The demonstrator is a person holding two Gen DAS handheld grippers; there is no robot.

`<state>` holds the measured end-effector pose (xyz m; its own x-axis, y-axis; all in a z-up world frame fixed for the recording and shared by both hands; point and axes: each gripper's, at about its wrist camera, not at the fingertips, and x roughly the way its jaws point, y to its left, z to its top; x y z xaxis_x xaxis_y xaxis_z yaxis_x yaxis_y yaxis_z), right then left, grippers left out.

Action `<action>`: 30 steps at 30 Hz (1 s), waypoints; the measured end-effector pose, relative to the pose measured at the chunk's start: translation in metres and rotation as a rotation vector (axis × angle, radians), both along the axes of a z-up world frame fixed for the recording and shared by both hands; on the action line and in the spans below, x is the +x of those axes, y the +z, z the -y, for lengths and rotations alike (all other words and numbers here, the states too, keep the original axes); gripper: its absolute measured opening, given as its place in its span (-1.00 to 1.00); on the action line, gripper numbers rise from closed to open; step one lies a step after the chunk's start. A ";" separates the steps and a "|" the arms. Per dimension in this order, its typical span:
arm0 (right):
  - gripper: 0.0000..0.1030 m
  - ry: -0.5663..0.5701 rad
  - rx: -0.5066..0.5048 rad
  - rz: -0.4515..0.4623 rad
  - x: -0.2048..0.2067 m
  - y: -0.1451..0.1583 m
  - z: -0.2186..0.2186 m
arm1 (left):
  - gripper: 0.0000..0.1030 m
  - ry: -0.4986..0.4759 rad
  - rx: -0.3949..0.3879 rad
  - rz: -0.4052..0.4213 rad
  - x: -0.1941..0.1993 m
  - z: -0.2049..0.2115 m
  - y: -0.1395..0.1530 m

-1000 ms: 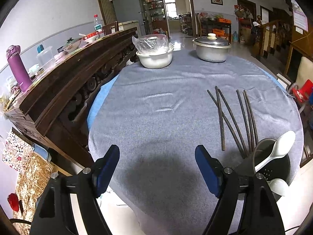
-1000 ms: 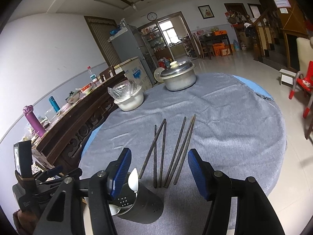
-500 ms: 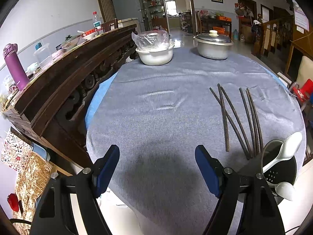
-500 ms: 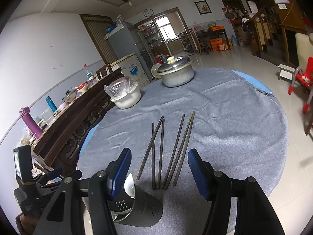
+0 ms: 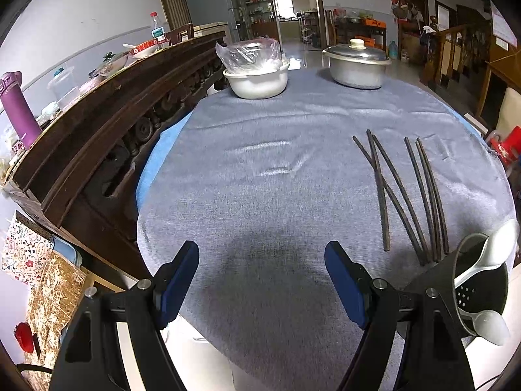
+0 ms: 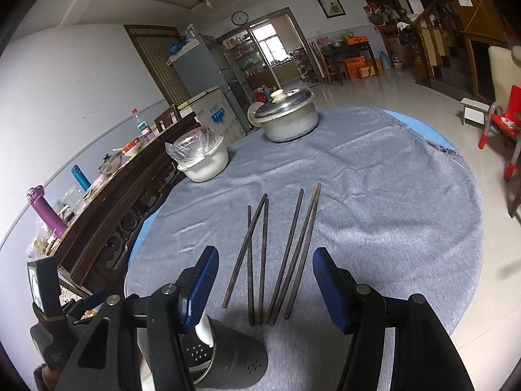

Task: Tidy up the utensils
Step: 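Move both tools back toward the dark chopsticks on the cloth, then grasp chopsticks with the right tool while the left tool grasps the remaining chopsticks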

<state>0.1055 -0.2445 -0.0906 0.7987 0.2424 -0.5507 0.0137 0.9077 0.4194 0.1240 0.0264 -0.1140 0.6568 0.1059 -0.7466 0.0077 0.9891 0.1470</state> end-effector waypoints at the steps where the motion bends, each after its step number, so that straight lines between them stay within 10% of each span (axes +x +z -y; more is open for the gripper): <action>1: 0.24 -0.001 0.003 -0.002 0.002 -0.001 0.001 | 0.55 0.000 0.001 -0.003 0.001 0.000 -0.001; 12: 0.20 0.010 0.018 -0.082 0.042 -0.017 0.014 | 0.55 -0.036 -0.047 -0.084 0.031 0.004 -0.014; 30: -0.40 0.039 0.132 -0.309 0.182 -0.065 0.056 | 0.55 -0.175 -0.232 -0.211 0.146 0.039 -0.033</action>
